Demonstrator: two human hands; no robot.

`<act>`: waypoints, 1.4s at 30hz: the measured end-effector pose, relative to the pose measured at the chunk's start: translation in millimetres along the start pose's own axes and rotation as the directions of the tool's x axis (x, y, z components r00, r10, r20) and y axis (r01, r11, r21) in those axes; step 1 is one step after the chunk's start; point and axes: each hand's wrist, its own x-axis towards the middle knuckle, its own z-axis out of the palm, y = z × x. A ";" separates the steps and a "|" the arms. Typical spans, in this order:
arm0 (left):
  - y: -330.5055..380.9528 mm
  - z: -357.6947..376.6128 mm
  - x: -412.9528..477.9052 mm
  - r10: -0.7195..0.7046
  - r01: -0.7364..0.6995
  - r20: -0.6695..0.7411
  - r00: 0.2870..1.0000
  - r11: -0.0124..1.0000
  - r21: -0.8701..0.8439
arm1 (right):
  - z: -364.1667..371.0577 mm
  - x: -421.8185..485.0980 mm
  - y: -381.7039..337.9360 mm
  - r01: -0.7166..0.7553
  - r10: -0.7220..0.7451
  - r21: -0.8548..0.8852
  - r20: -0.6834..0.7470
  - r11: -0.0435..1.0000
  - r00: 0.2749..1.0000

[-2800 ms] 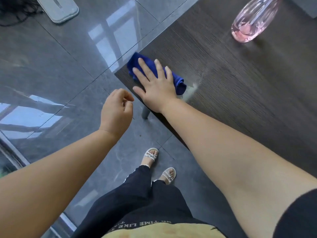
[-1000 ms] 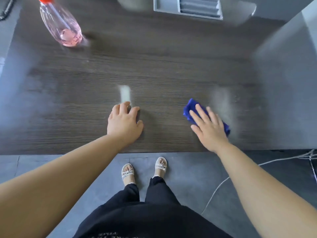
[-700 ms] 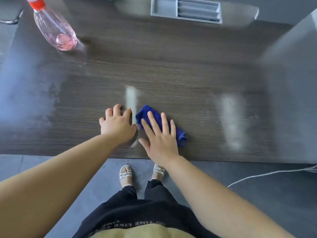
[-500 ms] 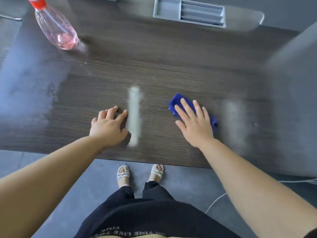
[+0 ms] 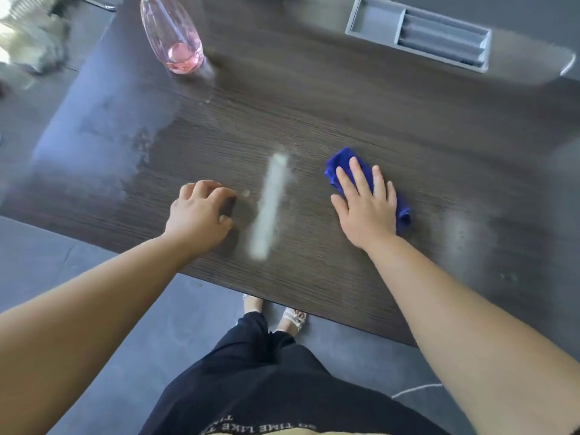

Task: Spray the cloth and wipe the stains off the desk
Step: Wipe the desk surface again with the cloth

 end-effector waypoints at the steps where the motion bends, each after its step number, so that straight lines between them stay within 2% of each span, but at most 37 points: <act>1: -4.8 -2.9 2.4 -0.030 0.030 -0.019 0.999 0.999 0.030 | 1.9 9.2 -13.2 -0.151 0.150 0.022 0.015 0.988 0.989; 2: -9.2 -5.9 5.4 -0.056 0.058 -0.035 0.998 0.997 0.056 | 3.9 11.1 -32.7 -0.217 0.217 0.005 0.009 0.976 0.976; 3: -14.9 -9.5 9.6 -0.079 0.082 -0.039 0.996 0.993 0.079 | 7.6 5.3 -54.7 -0.177 0.177 -0.007 -0.033 0.984 0.984; 4: -20.6 -11.9 13.3 -0.107 0.111 -0.042 0.993 0.989 0.094 | 11.5 -7.4 -75.4 -0.036 0.036 0.005 -0.071 0.999 0.997; 5: -27.7 -15.3 17.2 -0.138 0.141 -0.035 0.990 0.984 0.106 | 16.7 -22.1 -90.8 0.180 -0.180 -0.011 -0.059 0.984 0.982; 6: -34.2 -17.2 19.2 -0.168 0.169 -0.017 0.986 0.979 0.116 | 21.7 -37.9 -96.4 0.408 -0.409 -0.039 -0.027 0.912 0.912; 7: -41.5 -19.6 22.1 -0.195 0.191 0.016 0.981 0.973 0.126 | 23.1 -45.1 -94.1 0.569 -0.568 -0.057 0.020 0.821 0.823; 8: -47.4 -20.9 23.2 -0.212 0.203 0.058 0.975 0.970 0.132 | 21.5 -39.7 -83.5 0.670 -0.668 -0.043 0.055 0.741 0.743; 9: -53.1 -23.0 24.8 -0.220 0.205 0.099 0.971 0.969 0.139 | 17.2 -23.6 -73.0 0.706 -0.704 -0.050 0.056 0.707 0.708; 10: -56.3 -25.0 25.6 -0.217 0.195 0.134 0.967 0.968 0.155 | 14.4 -4.1 -63.7 0.691 -0.693 -0.085 0.012 0.718 0.721; 11: -57.8 -26.7 26.4 -0.210 0.181 0.167 0.963 0.968 0.177 | 9.3 17.7 -57.4 0.627 -0.634 -0.113 -0.033 0.770 0.773; 13: -55.8 -28.4 28.1 -0.200 0.157 0.213 0.956 0.966 0.204 | -4.0 57.1 -53.9 0.330 -0.329 -0.066 0.026 0.942 0.944; 14: -54.5 -28.6 29.6 -0.202 0.156 0.221 0.954 0.966 0.208 | -7.5 70.0 -61.1 0.143 -0.141 -0.022 0.054 0.990 0.988; 15: -52.0 -28.7 30.4 -0.203 0.155 0.220 0.954 0.964 0.215 | -7.3 74.2 -74.8 0.000 0.001 -0.012 0.054 1.000 0.999; 16: -49.9 -28.6 30.8 -0.206 0.157 0.221 0.953 0.963 0.218 | -4.8 68.2 -94.5 -0.068 0.069 -0.026 0.045 0.997 0.997; 17: -49.2 -28.4 30.9 -0.209 0.162 0.220 0.953 0.963 0.216 | 1.4 53.1 -113.8 -0.046 0.047 -0.032 0.019 0.998 0.999; 19: -50.3 -28.0 32.0 -0.210 0.165 0.210 0.955 0.963 0.211 | 12.7 12.8 -140.8 0.211 -0.211 -0.002 -0.018 0.978 0.977; 21: -50.1 -26.3 31.4 -0.196 0.147 0.204 0.959 0.962 0.230 | 18.2 -13.7 -135.5 0.533 -0.532 -0.024 0.026 0.846 0.846; 23: -51.3 -26.6 32.2 -0.188 0.138 0.201 0.961 0.961 0.238 | 11.4 11.0 -116.6 0.662 -0.660 -0.006 0.069 0.749 0.748; 24: -52.7 -27.6 32.5 -0.186 0.137 0.201 0.962 0.962 0.235 | 8.5 32.7 -112.9 0.672 -0.670 -0.040 0.043 0.740 0.741; 25: -52.3 -28.4 32.3 -0.181 0.133 0.204 0.962 0.964 0.230 | 2.5 58.1 -111.4 0.641 -0.642 -0.079 0.016 0.764 0.767; 26: -52.7 -29.0 31.9 -0.178 0.130 0.207 0.962 0.966 0.225 | -4.0 85.5 -112.6 0.566 -0.564 -0.082 0.041 0.821 0.825; 28: -53.4 -28.9 31.9 -0.173 0.129 0.204 0.964 0.969 0.209 | -13.7 130.2 -121.1 0.312 -0.307 -0.015 0.131 0.950 0.943; 30: -54.6 -28.1 31.7 -0.171 0.135 0.204 0.964 0.975 0.179 | -13.9 138.3 -142.4 0.146 -0.145 0.004 0.129 0.989 0.981; 31: -55.1 -28.2 30.8 -0.164 0.131 0.205 0.965 0.977 0.166 | -9.2 125.3 -153.3 0.158 -0.155 -0.021 0.110 0.987 0.982; 33: -58.4 -27.8 28.6 -0.147 0.122 0.189 0.971 0.983 0.134 | 4.7 79.2 -163.9 0.373 -0.371 -0.020 0.062 0.928 0.927; 35: -64.5 -30.8 27.1 -0.129 0.122 0.148 0.981 0.991 0.056 | 11.7 42.6 -153.4 0.631 -0.626 -0.031 0.096 0.775 0.774; 36: -67.6 -33.2 26.9 -0.126 0.125 0.124 0.984 0.992 0.013 | 7.4 46.8 -143.7 0.709 -0.701 -0.019 0.131 0.705 0.701; 37: -71.4 -36.5 27.5 -0.128 0.130 0.104 0.986 0.991 -0.015 | 3.6 63.7 -136.6 0.745 -0.736 -0.020 0.140 0.667 0.662; 38: -74.0 -39.7 28.3 -0.128 0.131 0.092 0.988 0.991 -0.030 | -0.9 83.4 -134.3 0.733 -0.727 -0.036 0.108 0.679 0.678; 39: -75.3 -41.9 29.5 -0.125 0.129 0.089 0.988 0.991 -0.039 | -5.7 105.3 -137.4 0.668 -0.661 -0.044 0.107 0.743 0.743; 41: -75.8 -42.4 30.6 -0.139 0.146 0.096 0.986 0.987 -0.069 | -10.5 144.9 -155.4 0.383 -0.375 -0.020 0.156 0.924 0.914; 42: -75.1 -42.2 31.4 -0.151 0.159 0.092 0.984 0.983 -0.089 | -10.0 155.9 -170.6 0.259 -0.256 -0.003 0.146 0.966 0.956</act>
